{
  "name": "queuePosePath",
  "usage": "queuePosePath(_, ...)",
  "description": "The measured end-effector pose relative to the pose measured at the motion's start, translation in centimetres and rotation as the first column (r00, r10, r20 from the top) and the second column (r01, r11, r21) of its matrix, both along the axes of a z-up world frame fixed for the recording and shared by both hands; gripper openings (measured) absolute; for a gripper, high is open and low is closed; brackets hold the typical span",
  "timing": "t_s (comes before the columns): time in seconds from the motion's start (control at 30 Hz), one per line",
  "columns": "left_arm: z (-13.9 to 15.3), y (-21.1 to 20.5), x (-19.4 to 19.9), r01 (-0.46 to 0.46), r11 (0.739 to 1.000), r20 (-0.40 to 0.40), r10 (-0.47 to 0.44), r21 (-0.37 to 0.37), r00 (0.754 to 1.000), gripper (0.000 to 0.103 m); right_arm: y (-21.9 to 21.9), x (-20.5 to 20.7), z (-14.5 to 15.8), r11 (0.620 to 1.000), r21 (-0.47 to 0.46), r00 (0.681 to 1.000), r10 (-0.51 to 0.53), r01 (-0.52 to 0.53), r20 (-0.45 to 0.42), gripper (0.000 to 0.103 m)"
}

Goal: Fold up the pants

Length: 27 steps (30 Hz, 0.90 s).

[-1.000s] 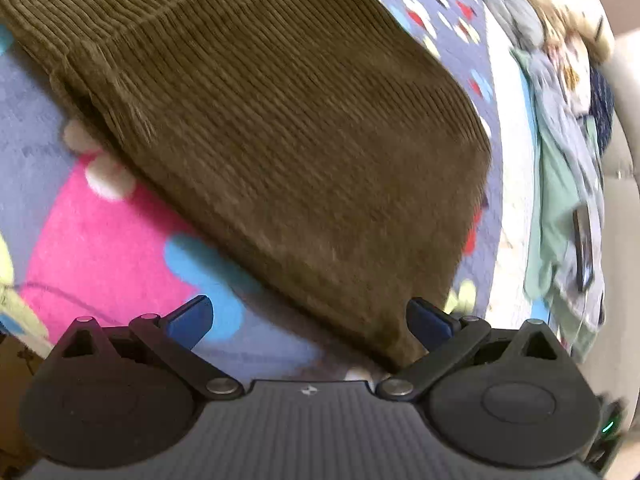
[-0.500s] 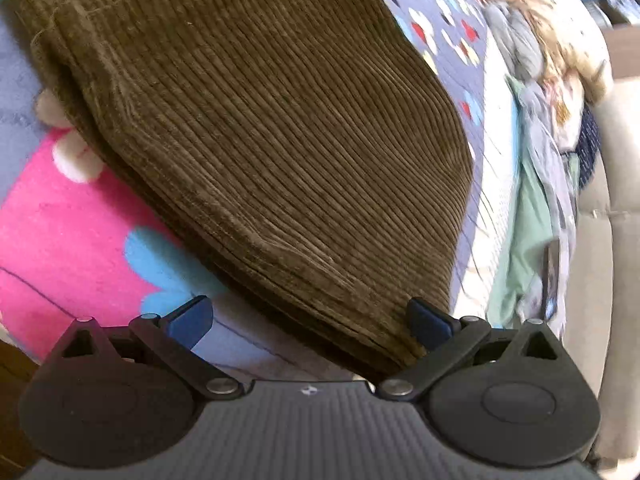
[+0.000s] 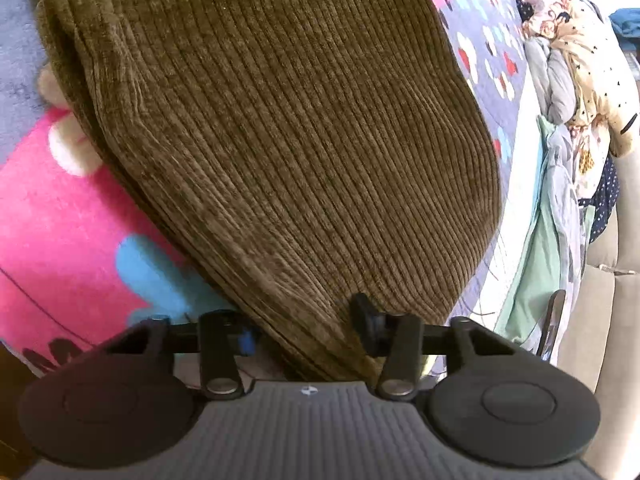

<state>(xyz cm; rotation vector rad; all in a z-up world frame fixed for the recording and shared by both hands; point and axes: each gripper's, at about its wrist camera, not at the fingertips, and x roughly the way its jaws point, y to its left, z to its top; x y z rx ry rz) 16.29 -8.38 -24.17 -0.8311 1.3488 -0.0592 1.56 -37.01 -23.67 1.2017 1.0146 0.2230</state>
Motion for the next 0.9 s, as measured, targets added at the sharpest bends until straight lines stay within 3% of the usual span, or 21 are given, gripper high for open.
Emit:
queuePosePath(0.07,0.0,0.2,0.3,0.019,1.000,0.004,-0.019,-0.005,1.000,0.042,-1.5,0.4,0.1,1.000,-0.011,1.000,-0.008,0.008,0.026,0.082)
queuePosePath(0.2,0.1,0.4,0.5,0.050,0.999,0.022,-0.050,-0.015,0.999,0.037,-4.4,3.5,1.0,0.992,-0.113,0.994,-0.053,0.064,0.095,0.087)
queuePosePath(0.37,0.0,0.8,0.9,0.075,0.997,0.020,-0.074,-0.037,0.997,0.036,-2.9,8.4,-0.6,0.992,-0.126,0.994,0.042,-0.029,0.101,0.088)
queuePosePath(0.43,-0.1,1.1,0.9,0.079,0.996,0.022,-0.078,-0.044,0.997,0.036,-1.6,9.1,-0.8,0.993,-0.103,0.988,0.075,-0.061,0.136,0.088)
queuePosePath(0.53,-0.5,1.0,0.6,0.075,0.996,0.036,-0.073,-0.044,0.997,0.040,0.0,9.3,-0.6,0.984,-0.160,0.981,0.107,-0.081,0.163,0.087)
queuePosePath(0.57,-0.5,0.8,0.4,0.076,0.996,0.043,-0.075,-0.040,0.996,0.043,0.3,9.2,-0.5,0.980,-0.180,0.979,0.115,-0.085,0.166,0.081)
queuePosePath(0.63,-0.5,0.4,0.1,0.099,0.995,0.062,-0.097,-0.032,0.993,0.050,0.2,8.9,-0.5,0.975,-0.209,0.982,0.107,-0.073,0.153,0.053)
queuePosePath(0.67,-0.3,-0.1,0.1,0.123,0.992,0.075,-0.122,-0.015,0.990,0.050,-0.1,8.8,-0.6,0.977,-0.202,0.983,0.099,-0.068,0.151,0.034)
queuePosePath(0.7,-0.2,-0.2,0.1,0.140,0.990,0.085,-0.139,-0.004,0.987,0.050,-0.6,8.5,-0.7,0.981,-0.184,0.982,0.091,-0.060,0.163,0.027)
queuePosePath(0.8,-0.1,0.1,0.4,0.140,0.990,0.071,-0.139,-0.014,0.988,0.038,0.0,8.1,0.5,0.973,-0.224,0.979,0.095,-0.054,0.179,0.021)
queuePosePath(0.9,0.7,0.7,0.9,0.161,0.986,0.072,-0.158,-0.040,0.985,0.033,0.7,8.3,2.4,0.955,-0.289,0.979,0.113,-0.061,0.167,0.019)
